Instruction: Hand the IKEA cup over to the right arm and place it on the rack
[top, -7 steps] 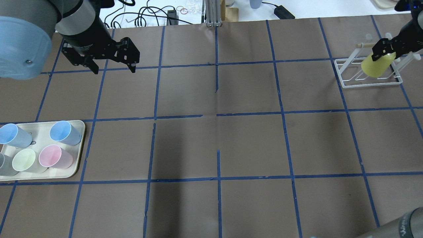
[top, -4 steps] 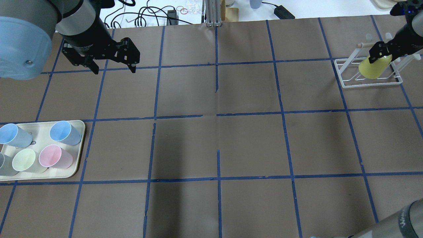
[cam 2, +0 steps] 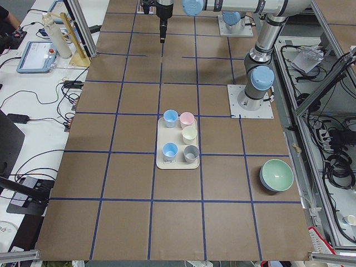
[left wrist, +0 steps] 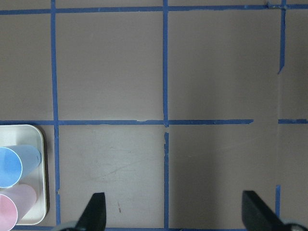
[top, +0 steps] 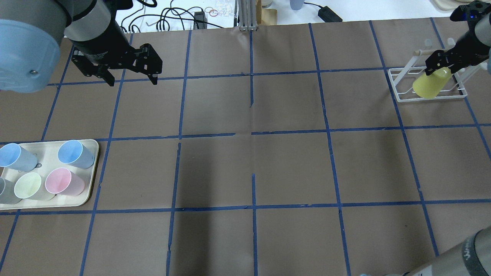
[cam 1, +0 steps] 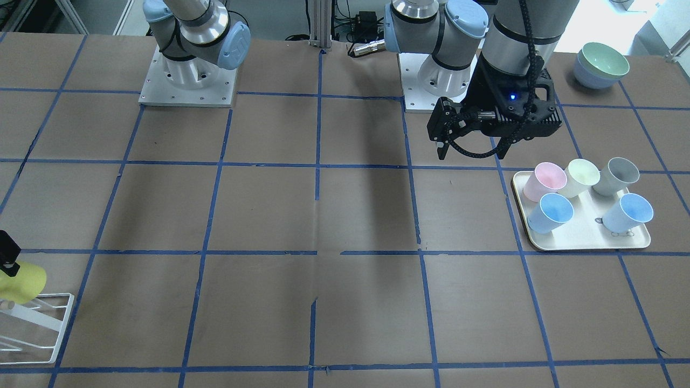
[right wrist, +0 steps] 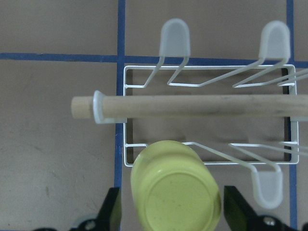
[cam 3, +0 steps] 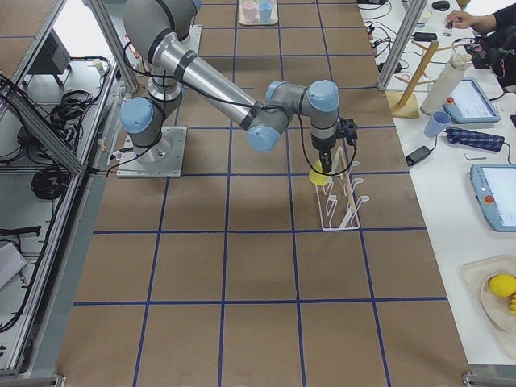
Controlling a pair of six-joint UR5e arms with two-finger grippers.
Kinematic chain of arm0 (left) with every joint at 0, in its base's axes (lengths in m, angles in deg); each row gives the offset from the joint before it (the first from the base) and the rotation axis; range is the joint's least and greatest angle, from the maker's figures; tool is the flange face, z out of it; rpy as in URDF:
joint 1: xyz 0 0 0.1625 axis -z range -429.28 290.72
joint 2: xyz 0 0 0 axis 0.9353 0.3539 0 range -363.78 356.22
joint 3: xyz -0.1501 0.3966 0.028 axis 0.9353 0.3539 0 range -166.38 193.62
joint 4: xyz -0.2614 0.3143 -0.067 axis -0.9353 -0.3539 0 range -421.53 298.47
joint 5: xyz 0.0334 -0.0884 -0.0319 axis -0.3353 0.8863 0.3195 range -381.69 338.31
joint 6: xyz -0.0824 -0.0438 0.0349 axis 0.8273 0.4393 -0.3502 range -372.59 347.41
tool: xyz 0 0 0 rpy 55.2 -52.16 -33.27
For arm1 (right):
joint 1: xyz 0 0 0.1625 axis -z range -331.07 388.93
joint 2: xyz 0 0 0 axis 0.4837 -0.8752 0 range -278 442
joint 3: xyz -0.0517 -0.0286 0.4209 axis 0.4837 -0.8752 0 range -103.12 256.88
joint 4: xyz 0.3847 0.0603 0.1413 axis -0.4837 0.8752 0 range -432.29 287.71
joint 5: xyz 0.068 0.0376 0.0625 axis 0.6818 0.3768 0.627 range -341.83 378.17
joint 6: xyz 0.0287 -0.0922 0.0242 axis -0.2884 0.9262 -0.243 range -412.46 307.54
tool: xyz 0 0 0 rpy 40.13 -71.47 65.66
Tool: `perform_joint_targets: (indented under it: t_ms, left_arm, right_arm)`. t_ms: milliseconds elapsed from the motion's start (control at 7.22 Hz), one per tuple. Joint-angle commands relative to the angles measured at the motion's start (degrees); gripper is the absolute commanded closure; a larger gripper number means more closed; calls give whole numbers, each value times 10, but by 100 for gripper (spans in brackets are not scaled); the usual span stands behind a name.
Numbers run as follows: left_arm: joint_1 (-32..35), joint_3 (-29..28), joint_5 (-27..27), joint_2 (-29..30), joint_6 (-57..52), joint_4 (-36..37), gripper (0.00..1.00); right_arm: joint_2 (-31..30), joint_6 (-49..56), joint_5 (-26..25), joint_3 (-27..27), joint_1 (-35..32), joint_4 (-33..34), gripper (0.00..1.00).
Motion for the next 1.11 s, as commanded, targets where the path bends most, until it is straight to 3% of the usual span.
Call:
perform_joint_targets:
  t_ms: [0,277,692,969]
  left_arm:
    - [0,-2,0,3,0,1,0]
    - [0,-2,0,1,0,1,0]
    - [-1,-2,0,4,0,1,0]
    - [0,-1,-1,4,0,1,0]
  right_arm:
    - [-3,-1,-4,1,0,-6,0]
    - [-34,-4,-31,1,-3,-25,0]
    - [-172,-94,-26,3,-19,-255,0]
    - [-224,-115,-34,4,-81,-333,0]
